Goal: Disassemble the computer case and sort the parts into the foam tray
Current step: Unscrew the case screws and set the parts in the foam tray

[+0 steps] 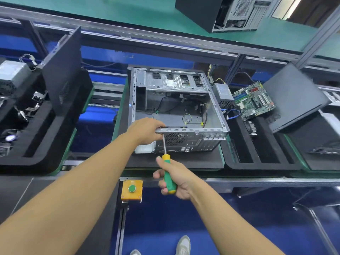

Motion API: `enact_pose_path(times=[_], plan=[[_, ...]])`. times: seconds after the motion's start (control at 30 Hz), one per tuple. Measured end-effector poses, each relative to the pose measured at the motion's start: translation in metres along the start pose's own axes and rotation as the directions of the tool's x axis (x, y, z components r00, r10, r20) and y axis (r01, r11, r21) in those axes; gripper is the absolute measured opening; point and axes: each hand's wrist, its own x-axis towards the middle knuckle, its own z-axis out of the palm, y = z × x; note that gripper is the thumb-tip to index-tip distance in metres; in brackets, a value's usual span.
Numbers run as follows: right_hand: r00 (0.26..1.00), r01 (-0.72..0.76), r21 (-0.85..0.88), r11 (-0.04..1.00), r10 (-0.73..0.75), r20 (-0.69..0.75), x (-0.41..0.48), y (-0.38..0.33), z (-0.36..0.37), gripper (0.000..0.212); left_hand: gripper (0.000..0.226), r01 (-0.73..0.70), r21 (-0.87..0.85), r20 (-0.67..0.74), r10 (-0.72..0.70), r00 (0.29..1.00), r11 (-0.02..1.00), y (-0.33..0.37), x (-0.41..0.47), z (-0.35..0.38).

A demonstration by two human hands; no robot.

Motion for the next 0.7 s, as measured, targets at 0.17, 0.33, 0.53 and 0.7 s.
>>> enact_pose_path(times=[0.17,0.33,0.53,0.7], plan=[[0.967,-0.092,0.215,0.972,0.036,0.25,-0.009,-0.01,-0.022,0.043,0.043,-0.005,0.003,-0.006,0.005,1.0,1.0,0.0,0.0,-0.001],[0.968,-0.004,0.253,0.968,-0.06,0.243,-0.01,0.004,-0.028,0.03,0.041,0.005,-0.007,0.008,-0.005,1.0,1.0,0.001,-0.001,-0.002],[0.979,0.182,-0.016,0.983,-0.183,-0.088,-0.003,0.013,0.005,0.02,0.039,0.015,-0.014,0.009,-0.014,1.0,1.0,0.003,-0.003,-0.003],[1.0,0.016,0.133,0.991,-0.016,-0.002,-0.001,0.006,0.024,0.022,0.043,0.02,-0.008,0.007,-0.02,1.0,1.0,0.003,-0.002,-0.003]])
